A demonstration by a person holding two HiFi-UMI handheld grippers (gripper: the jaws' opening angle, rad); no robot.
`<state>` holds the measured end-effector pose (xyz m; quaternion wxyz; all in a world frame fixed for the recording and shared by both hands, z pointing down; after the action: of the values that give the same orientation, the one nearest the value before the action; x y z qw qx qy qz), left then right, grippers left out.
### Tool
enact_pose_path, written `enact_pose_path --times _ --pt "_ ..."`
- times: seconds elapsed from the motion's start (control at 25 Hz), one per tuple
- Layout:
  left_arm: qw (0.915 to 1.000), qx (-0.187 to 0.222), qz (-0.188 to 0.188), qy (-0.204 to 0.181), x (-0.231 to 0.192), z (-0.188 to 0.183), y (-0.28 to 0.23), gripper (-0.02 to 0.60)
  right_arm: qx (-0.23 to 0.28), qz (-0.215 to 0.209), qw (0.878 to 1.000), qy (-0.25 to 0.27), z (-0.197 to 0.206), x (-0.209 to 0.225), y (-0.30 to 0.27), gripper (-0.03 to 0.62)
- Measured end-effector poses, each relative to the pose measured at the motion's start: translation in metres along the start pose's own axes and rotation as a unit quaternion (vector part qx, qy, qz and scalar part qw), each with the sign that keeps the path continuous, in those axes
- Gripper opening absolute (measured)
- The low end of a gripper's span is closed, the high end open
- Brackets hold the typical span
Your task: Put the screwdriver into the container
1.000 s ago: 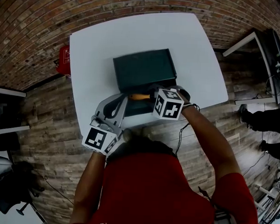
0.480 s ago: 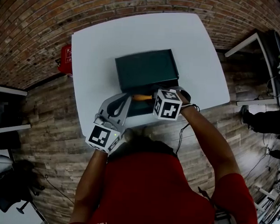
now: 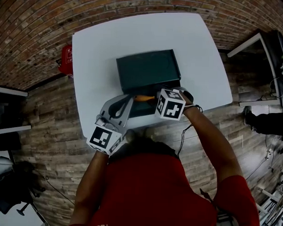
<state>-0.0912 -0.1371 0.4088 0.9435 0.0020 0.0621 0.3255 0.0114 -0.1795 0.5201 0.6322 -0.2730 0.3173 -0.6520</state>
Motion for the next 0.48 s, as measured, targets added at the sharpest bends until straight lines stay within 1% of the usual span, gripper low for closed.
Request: enact_pose_path --times 0.16,0.48 --pt "1.0000 -0.002 -0.003 0.002 0.000 0.002 0.002 0.012 0.007 -0.001 1.000 -0.005 -0.001 0.000 0.004 0.107" --pt "1.0000 0.004 -0.001 0.002 0.003 0.000 0.003 0.012 0.028 0.002 1.000 0.011 -0.007 -0.004 0.016 0.110"
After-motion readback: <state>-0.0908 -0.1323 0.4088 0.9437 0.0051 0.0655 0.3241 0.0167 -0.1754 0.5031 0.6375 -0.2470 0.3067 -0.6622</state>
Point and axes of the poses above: the fingertips, and each gripper's own axes: y backward along the fingers, x to its right, z out of its underside, the point moved 5 cm from there along y, backward along the fingers, and after that the axes turned 12 degrees about x, right-handed, at the moved point
